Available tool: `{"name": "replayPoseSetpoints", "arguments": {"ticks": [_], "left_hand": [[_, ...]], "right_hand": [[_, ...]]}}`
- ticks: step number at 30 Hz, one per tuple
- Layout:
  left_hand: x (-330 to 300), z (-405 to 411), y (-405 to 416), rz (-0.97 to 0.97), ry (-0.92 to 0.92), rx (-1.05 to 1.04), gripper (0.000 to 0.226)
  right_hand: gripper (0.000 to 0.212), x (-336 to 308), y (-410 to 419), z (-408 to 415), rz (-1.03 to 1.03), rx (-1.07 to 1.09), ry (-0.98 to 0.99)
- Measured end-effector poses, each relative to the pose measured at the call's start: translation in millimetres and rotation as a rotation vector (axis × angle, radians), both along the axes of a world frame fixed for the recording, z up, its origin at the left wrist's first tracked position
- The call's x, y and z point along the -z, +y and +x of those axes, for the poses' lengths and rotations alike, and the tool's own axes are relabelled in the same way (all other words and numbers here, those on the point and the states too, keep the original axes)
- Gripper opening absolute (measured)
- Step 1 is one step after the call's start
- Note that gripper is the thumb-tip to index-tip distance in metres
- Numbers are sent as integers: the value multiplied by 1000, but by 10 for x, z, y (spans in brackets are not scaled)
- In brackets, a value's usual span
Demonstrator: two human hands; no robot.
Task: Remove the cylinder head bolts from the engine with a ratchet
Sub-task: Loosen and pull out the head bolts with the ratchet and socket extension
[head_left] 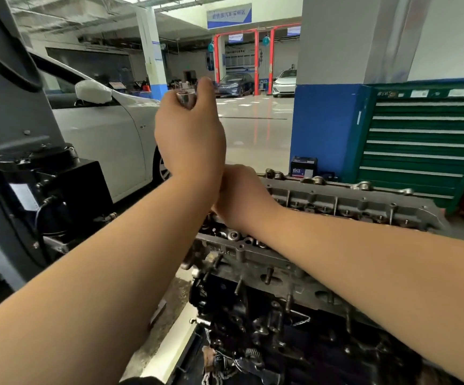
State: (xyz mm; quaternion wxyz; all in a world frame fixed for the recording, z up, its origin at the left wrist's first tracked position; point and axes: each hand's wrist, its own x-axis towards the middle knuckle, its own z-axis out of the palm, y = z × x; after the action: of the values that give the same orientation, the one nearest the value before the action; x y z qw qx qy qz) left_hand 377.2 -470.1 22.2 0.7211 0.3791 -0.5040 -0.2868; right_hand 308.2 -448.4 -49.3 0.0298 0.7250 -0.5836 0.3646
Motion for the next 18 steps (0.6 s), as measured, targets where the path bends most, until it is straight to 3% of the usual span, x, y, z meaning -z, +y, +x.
{"name": "replayPoseSetpoints", "arguments": {"ticks": [1, 4, 7, 10, 15, 18], "left_hand": [[-33, 37, -42, 9, -5, 40, 43], [-75, 166, -104, 89, 6, 304, 31], [-62, 387, -200, 131, -63, 768, 37], [-77, 564, -315, 145, -169, 1140, 43], [-86, 585, -343, 180, -144, 1247, 46], [-42, 565, -323, 158, -134, 1228, 46]], "right_hand": [[46, 11, -8, -16, 1, -41, -117], [8, 28, -32, -46, 103, -110, -212], [17, 9, -62, -102, 132, -188, -331], [19, 0, -26, -92, 170, -237, -314], [25, -247, 62, -116, 304, -147, -95], [49, -396, 188, -384, 331, -11, 53]]}}
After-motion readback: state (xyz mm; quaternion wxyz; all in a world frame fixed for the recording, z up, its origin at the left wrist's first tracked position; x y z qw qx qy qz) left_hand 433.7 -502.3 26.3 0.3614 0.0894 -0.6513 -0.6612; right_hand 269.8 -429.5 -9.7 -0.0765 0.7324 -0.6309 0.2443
